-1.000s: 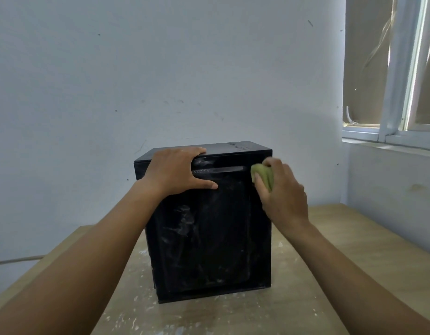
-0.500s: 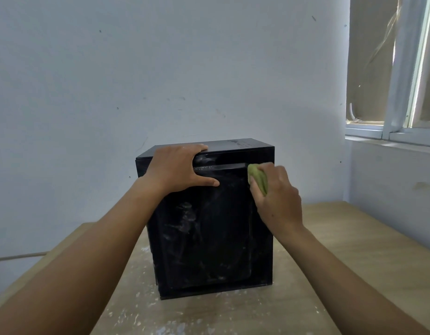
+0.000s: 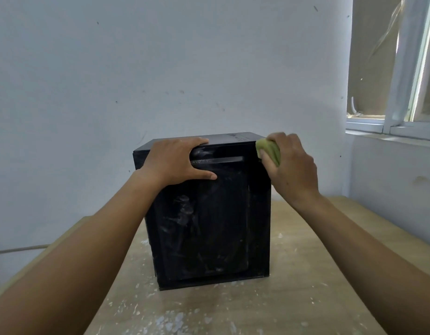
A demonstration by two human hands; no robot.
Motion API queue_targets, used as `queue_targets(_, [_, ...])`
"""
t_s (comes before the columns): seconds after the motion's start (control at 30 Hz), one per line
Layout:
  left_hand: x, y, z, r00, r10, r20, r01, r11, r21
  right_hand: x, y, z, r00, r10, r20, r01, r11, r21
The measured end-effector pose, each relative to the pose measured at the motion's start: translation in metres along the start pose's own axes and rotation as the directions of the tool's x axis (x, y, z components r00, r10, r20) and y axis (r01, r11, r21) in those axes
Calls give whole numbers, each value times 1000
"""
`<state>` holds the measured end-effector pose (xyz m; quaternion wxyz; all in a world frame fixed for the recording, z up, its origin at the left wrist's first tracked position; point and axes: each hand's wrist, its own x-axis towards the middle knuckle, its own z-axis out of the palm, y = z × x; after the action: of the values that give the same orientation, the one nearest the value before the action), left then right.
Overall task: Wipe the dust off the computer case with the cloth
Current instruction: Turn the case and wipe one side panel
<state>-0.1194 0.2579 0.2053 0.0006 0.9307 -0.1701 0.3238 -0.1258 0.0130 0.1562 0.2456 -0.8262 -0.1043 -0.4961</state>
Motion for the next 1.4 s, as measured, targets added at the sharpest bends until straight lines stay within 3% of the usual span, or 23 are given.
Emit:
queue_targets(0.23, [3, 21, 2, 1000, 24, -3, -24, 999, 38, -37, 3, 18, 990, -109, 86, 113, 993, -35])
queue_targets(0.53, [17, 45, 9, 998, 57, -3, -57, 992, 113, -81, 25, 32, 966, -126, 226, 137, 990, -34])
queue_targets(0.83, [18, 49, 16, 996, 48, -77, -36, 989, 146, 0, 11, -4, 997, -14, 75, 12, 1000, 27])
queue_targets(1.4, [15, 48, 14, 998, 48, -48, -41, 991, 126, -89, 34, 34, 965, -111, 237, 124, 991, -41])
